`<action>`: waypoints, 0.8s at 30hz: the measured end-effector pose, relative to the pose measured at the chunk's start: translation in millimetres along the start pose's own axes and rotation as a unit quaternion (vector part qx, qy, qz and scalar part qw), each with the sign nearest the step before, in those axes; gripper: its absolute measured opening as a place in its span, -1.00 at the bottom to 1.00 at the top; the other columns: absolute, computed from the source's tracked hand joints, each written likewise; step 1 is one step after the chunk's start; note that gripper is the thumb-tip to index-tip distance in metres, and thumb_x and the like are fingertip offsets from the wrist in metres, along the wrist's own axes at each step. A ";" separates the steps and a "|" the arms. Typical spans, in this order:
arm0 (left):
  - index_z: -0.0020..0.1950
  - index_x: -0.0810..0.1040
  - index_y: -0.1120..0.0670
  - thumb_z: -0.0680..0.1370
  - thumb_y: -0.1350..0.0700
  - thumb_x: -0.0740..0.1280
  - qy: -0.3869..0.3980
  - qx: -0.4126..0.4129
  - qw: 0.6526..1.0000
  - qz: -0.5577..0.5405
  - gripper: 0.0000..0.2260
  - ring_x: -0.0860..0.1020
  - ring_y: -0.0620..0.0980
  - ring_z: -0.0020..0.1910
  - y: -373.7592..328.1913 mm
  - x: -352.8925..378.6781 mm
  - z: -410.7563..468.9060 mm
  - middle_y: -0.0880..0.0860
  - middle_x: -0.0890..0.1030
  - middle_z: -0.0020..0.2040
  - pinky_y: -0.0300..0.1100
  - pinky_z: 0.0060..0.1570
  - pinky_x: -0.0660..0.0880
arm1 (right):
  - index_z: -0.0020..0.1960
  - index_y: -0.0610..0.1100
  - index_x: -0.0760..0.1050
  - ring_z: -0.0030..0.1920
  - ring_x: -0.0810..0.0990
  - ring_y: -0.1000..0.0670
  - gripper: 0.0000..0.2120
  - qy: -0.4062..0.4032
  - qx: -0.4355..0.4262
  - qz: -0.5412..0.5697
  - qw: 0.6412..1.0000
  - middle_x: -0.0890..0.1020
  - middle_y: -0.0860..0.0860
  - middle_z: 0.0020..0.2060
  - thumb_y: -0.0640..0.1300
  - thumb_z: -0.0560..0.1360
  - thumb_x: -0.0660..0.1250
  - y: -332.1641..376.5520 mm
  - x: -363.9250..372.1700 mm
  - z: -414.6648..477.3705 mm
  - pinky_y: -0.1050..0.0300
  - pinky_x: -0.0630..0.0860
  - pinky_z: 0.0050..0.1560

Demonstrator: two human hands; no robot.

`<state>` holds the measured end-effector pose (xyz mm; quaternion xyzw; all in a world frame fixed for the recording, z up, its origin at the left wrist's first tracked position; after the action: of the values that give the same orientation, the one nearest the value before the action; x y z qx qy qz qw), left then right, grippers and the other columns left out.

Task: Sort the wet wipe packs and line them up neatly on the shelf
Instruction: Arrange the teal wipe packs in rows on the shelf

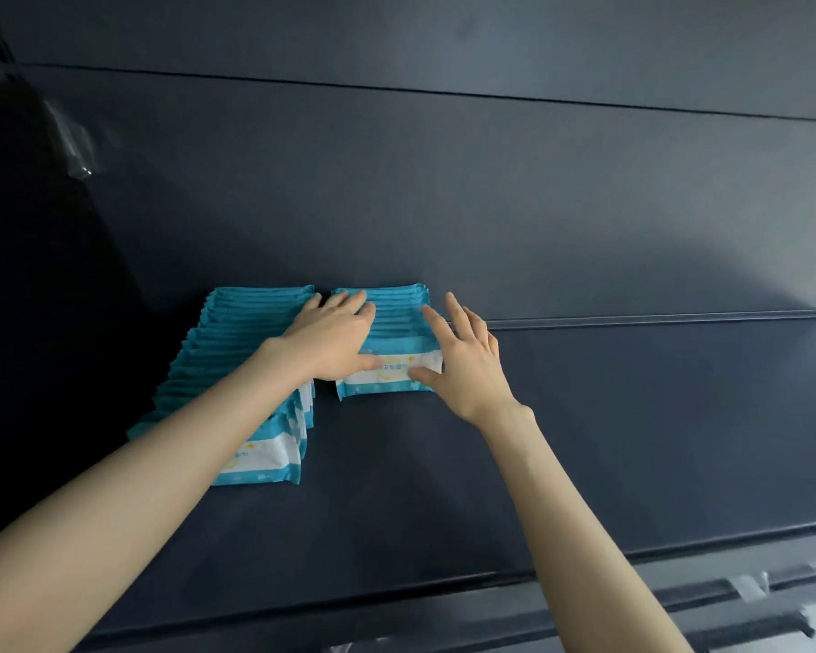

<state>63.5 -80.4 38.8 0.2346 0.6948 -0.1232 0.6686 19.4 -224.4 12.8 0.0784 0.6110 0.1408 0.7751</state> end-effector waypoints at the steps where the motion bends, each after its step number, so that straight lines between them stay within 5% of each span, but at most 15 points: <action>1: 0.54 0.04 0.14 0.57 -0.21 0.18 -0.020 -0.003 1.000 -0.013 -0.31 0.01 0.09 0.53 -1.5 -5.7 -4.2 0.11 0.00 0.57 0.04 0.47 0.01 | 0.54 -0.03 0.08 0.51 0.00 -0.13 -0.34 -0.017 0.004 0.010 1.000 -0.03 -0.05 0.55 0.08 0.54 0.29 0.8 -7.1 -4.7 -0.03 0.05 0.43; 6: 0.43 0.33 0.08 0.58 -0.13 0.21 -0.182 0.005 0.979 -0.095 -0.52 0.31 0.06 0.37 -36.0 -40.9 -37.5 0.02 0.36 0.40 -0.03 0.30 0.25 | 0.34 -0.15 0.43 0.35 0.32 -0.17 -0.61 -0.138 0.031 0.035 0.989 0.34 -0.11 0.42 0.00 0.57 0.26 -13.1 -51.6 -51.5 -0.02 0.28 0.29; 13: 0.17 0.56 0.12 0.50 -0.06 0.24 -0.326 0.082 0.911 -0.239 -0.64 0.53 0.12 0.08 -153.1 -42.9 -101.5 0.05 0.60 0.08 -0.02 0.07 0.43 | 0.12 -0.18 0.57 0.06 0.55 -0.18 -0.69 -0.255 0.090 0.044 0.962 0.59 -0.09 0.14 -0.01 0.51 0.27 -69.3 -94.7 -181.2 -0.04 0.50 0.07; 18: 0.18 0.56 0.12 0.53 -0.06 0.23 -0.289 0.137 0.893 -0.315 -0.65 0.55 0.07 0.05 -279.1 -5.0 -150.7 0.01 0.60 0.07 -0.05 0.04 0.47 | 0.12 -0.13 0.56 0.06 0.56 -0.14 -0.72 -0.242 0.163 0.015 0.956 0.60 -0.04 0.10 -0.01 0.51 0.27 -135.9 -105.4 -316.1 -0.01 0.50 0.07; 24: 0.17 0.56 0.09 0.52 -0.07 0.22 -0.156 0.211 0.898 -0.353 -0.65 0.58 0.05 0.02 -433.2 60.2 -209.1 0.01 0.61 0.07 -0.05 0.01 0.50 | 0.16 -0.08 0.55 0.09 0.56 -0.08 -0.75 -0.182 0.266 -0.007 0.947 0.60 0.00 0.11 -0.05 0.50 0.38 -206.7 -95.3 -482.7 -0.01 0.52 0.08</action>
<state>-331.0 -341.6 -66.5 0.0873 0.5763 -0.5295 0.6163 -443.5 -474.7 -76.1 0.3016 0.4750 -0.0489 0.8253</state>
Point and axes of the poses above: each hand's wrist, its own z-axis towards the middle knuckle, its own x-axis out of the palm, y = z × x, the point moved 6 cm from there along z, towards the middle knuckle
